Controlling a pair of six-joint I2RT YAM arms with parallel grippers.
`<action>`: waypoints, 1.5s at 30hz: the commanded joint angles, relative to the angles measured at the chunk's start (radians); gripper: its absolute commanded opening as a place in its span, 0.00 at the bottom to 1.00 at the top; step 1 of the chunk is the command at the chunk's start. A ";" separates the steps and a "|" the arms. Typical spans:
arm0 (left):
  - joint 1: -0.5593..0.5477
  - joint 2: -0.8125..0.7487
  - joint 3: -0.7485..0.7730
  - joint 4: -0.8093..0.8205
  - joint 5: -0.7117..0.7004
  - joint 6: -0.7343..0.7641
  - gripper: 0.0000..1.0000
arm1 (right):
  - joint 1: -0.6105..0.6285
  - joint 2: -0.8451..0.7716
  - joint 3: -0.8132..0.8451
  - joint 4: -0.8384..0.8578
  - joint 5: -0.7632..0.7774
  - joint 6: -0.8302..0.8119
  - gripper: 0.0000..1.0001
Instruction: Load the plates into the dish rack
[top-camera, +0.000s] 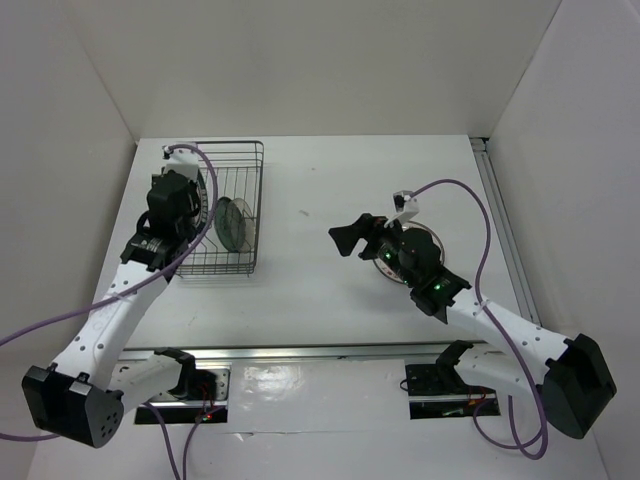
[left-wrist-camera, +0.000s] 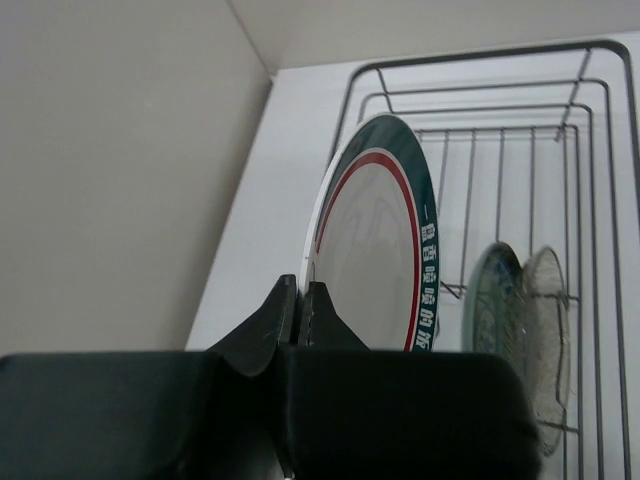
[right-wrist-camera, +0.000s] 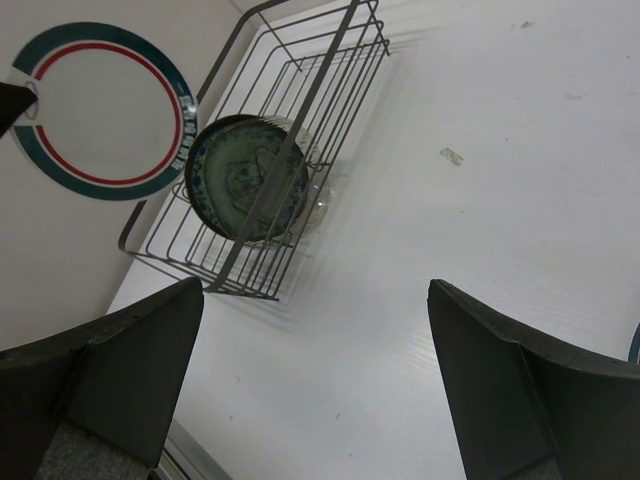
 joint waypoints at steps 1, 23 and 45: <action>0.012 -0.033 -0.032 0.078 0.114 -0.082 0.00 | -0.007 -0.019 0.002 0.021 -0.004 -0.020 1.00; 0.025 0.041 -0.043 0.107 0.055 -0.099 0.00 | -0.017 -0.007 -0.018 0.048 -0.024 -0.020 1.00; 0.025 0.148 -0.024 0.055 0.096 -0.151 0.04 | -0.026 0.021 -0.018 0.067 -0.043 -0.011 1.00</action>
